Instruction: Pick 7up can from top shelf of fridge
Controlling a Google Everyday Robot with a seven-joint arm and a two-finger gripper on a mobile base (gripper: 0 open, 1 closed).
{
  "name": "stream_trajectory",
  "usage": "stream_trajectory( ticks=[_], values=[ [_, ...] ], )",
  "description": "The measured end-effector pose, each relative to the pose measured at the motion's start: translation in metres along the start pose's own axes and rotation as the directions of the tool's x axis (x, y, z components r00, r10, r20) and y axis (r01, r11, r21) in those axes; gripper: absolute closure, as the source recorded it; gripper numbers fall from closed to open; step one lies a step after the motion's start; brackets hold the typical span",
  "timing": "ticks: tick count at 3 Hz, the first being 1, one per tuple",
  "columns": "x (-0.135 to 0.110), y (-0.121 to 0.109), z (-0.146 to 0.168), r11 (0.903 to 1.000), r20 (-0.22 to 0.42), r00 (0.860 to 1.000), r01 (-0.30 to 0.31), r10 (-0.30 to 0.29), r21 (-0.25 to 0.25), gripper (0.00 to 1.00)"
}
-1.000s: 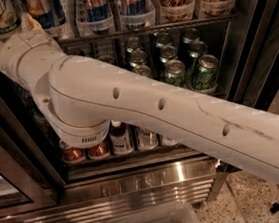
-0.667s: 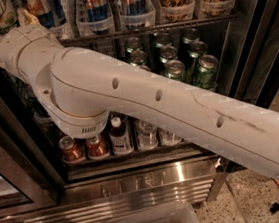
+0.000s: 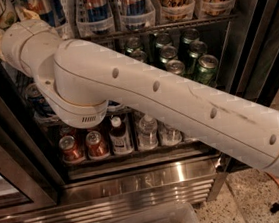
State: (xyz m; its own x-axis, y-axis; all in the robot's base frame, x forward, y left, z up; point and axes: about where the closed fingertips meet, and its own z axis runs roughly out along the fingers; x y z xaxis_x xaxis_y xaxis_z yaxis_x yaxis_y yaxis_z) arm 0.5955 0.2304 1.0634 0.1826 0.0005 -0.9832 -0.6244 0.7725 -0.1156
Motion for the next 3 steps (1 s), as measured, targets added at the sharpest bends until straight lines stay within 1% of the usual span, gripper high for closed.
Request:
stream_trajectory(
  ticks=[1, 2, 3],
  values=[
    [-0.001, 0.000, 0.005, 0.9999, 0.000, 1.000, 0.000, 0.000, -0.011, 0.33],
    [0.000, 0.000, 0.011, 0.9998, -0.002, 1.000, 0.002, -0.002, -0.019, 0.29],
    [0.002, 0.003, 0.029, 0.9991, -0.026, 1.000, 0.001, -0.003, -0.043, 0.30]
  ],
)
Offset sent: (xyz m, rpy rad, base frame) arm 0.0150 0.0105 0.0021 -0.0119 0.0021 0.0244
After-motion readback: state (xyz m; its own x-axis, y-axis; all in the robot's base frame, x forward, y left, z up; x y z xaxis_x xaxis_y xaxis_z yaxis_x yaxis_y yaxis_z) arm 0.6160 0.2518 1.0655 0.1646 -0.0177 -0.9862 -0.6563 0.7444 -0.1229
